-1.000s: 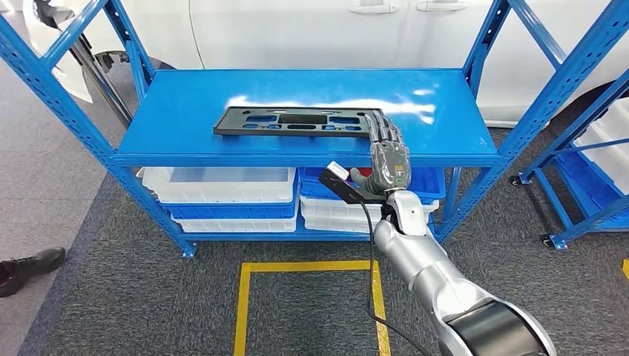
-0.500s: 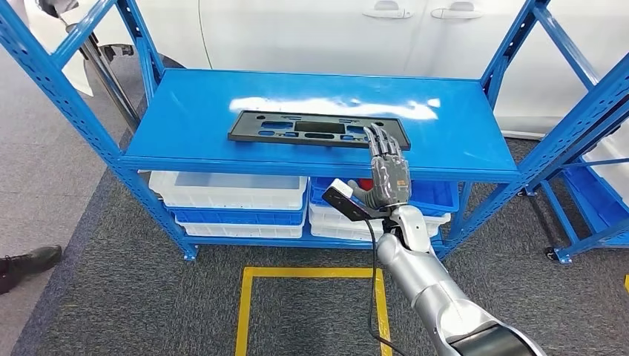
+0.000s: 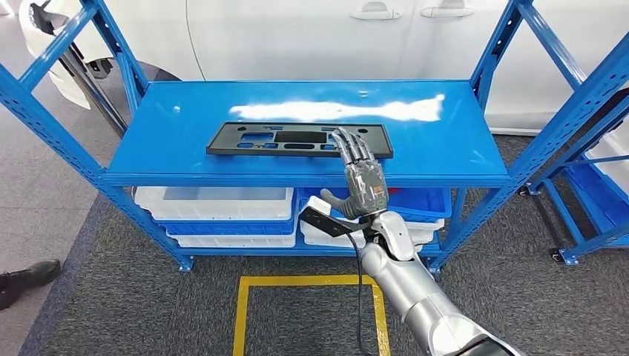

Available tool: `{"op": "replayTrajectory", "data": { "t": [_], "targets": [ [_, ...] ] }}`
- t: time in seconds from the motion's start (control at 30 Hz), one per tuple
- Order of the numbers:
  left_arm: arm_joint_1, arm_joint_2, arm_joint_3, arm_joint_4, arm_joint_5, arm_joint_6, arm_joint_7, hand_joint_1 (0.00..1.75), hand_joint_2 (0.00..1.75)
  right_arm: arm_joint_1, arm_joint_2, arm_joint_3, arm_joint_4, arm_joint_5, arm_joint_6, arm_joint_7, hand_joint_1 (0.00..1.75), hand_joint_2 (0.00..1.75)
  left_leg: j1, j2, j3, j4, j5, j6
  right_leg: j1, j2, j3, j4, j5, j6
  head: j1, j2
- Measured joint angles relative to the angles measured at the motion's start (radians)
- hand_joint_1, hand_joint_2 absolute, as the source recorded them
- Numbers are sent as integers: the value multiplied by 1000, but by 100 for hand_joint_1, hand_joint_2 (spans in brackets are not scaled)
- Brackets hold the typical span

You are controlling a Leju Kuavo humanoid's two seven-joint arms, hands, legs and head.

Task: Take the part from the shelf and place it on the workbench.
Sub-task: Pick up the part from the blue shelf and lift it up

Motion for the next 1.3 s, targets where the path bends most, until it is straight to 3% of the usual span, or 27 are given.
{"op": "replayTrajectory", "data": {
  "t": [0.07,0.1,0.13,0.27,0.33,0.4,0.43,0.47,0.5,0.57,0.63,0.7,0.8,0.9,0.93,0.97,1.0,1.07,1.13,1.3],
  "targets": [
    [1,0,1,0,0,0,0,0,0,6,3,19,-15,-5,3,-3,0,175,-2,0,50,-134,82,7,2,1,13,2,-10,4,1,0],
    [1,0,2,0,-1,0,0,0,0,7,4,31,-22,-6,4,-5,0,175,-4,1,71,-190,98,12,3,1,16,4,-14,7,1,0],
    [0,0,3,0,-2,1,-1,0,0,8,5,46,-29,-6,5,-7,0,175,-7,1,84,-223,108,18,3,1,16,6,-18,12,1,0],
    [2,-1,11,0,-6,4,-5,0,0,15,15,130,-54,5,4,1,0,175,-5,3,96,-243,114,42,4,1,13,19,-35,33,3,0],
    [0,-3,15,0,-10,5,-7,0,0,8,25,170,-56,14,1,15,0,175,0,5,102,-250,116,50,0,0,-22,93,-76,43,7,0],
    [-3,-3,18,0,-12,6,-9,0,0,3,37,209,-50,24,-6,28,0,175,0,4,104,-250,112,53,-7,0,-97,230,-130,52,11,0],
    [-2,-3,18,0,-13,6,-9,0,0,3,43,227,-43,30,-12,34,0,175,0,4,105,-250,110,53,-11,0,-130,283,-141,56,12,0],
    [-2,-3,19,0,-15,6,-10,0,0,2,50,244,-36,37,-18,42,0,175,0,3,109,-250,107,52,-14,0,-147,302,-133,58,12,0],
    [-1,-3,19,0,-18,6,-10,0,0,0,57,260,-28,44,-25,51,0,175,0,2,114,-249,103,50,-17,0,-142,277,-104,58,12,0],
    [-1,-4,19,0,-25,6,-10,0,0,-13,74,289,-11,59,-38,72,0,175,0,1,127,-249,93,44,-19,-1,-84,139,-21,53,12,0],
    [-4,-4,19,0,-32,6,-10,0,0,-31,91,313,10,76,-48,93,0,175,-2,0,134,-247,84,34,-14,-2,-36,30,18,46,11,0],
    [-6,-3,19,0,-38,6,-9,0,0,-46,108,331,34,92,-52,111,0,175,-3,0,135,-249,79,22,-8,-1,-28,10,13,38,10,0],
    [-7,-3,19,0,-43,6,-8,0,0,-67,138,349,72,113,-51,127,0,175,2,2,128,-222,60,5,-11,1,-16,-1,12,18,9,0],
    [-7,-3,19,0,-45,6,-8,0,0,-85,173,365,117,124,-51,131,0,175,5,2,37,-45,-20,-6,-9,0,-4,-6,5,3,5,0],
    [-6,-3,19,0,-45,6,-8,0,0,-87,183,370,132,127,-50,132,0,175,5,2,3,14,-38,-9,-8,0,-1,-6,2,1,5,0],
    [-6,-3,19,0,-45,6,-8,0,0,-88,192,374,145,130,-50,132,0,175,5,2,-17,39,-34,-11,-7,1,2,-5,-2,1,5,0],
    [-5,-3,20,0,-45,6,-8,0,0,-90,201,378,157,132,-50,132,0,175,5,3,-19,28,-11,-11,-6,1,7,-5,-6,1,5,0],
    [-4,-2,21,0,-45,6,-8,0,0,-95,217,388,173,131,-47,134,0,175,5,3,28,-95,73,-9,-6,3,19,-1,-17,6,5,0],
    [-5,-2,23,0,-45,6,-8,0,0,-106,230,405,183,120,-41,141,0,175,2,3,78,-207,120,0,-2,3,25,5,-28,16,6,0],
    [-4,-3,26,0,-46,4,-11,0,0,-134,247,456,198,68,-31,169,0,175,3,1,92,-238,111,31,-1,2,13,30,-49,42,9,0]
  ]
}}
